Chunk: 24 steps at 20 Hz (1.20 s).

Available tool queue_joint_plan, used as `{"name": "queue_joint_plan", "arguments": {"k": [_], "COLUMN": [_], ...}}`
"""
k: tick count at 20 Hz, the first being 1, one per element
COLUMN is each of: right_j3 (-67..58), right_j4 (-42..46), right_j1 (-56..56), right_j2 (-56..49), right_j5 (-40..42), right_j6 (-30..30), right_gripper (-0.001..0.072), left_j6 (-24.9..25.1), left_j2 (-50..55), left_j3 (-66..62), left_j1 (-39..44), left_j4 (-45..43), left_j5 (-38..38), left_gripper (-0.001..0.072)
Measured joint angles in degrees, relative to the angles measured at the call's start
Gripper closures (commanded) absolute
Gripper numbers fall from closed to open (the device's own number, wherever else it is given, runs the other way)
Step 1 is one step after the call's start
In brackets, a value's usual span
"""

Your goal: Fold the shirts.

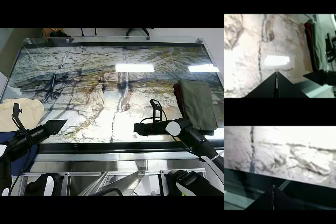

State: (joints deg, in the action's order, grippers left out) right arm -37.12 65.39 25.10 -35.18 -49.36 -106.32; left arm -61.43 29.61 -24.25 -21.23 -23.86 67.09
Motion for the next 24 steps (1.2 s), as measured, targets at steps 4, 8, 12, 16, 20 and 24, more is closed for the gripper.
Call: {"name": "queue_joint_plan", "arguments": {"k": [4, 8, 12, 16, 20, 24], "right_j3": [0.0, 0.0, 0.0, 0.0, 0.0, 0.0], "right_j4": [0.0, 0.0, 0.0, 0.0, 0.0, 0.0], "right_j1": [0.0, 0.0, 0.0, 0.0, 0.0, 0.0], "right_j2": [-0.6, -1.9, -3.8, -5.0, -5.4, -5.5], "right_j5": [3.0, 4.8, 5.6, 6.0, 6.0, 6.0], "right_j6": [0.0, 0.0, 0.0, 0.0, 0.0, 0.0], "right_gripper": [0.0685, 0.0343, 0.0177, 0.0177, 0.0177, 0.0178], "left_j6": [-0.2, 1.5, 2.4, 2.6, 2.8, 2.8], "left_j2": [1.0, 10.4, 25.2, 39.3, 49.8, 58.5], "left_j3": [-1.7, -12.1, -23.6, -33.7, -40.7, -43.5], "left_j1": [-2.7, -11.6, -21.7, -33.3, -41.4, -42.6], "left_j4": [-2.8, -14.3, -22.4, -25.3, -26.2, -26.0], "left_j5": [-8.5, -20.1, -26.9, -23.5, -17.5, -14.0], "left_gripper": [0.0419, 0.0014, 0.0014, 0.0014, 0.0015, 0.0017]}}
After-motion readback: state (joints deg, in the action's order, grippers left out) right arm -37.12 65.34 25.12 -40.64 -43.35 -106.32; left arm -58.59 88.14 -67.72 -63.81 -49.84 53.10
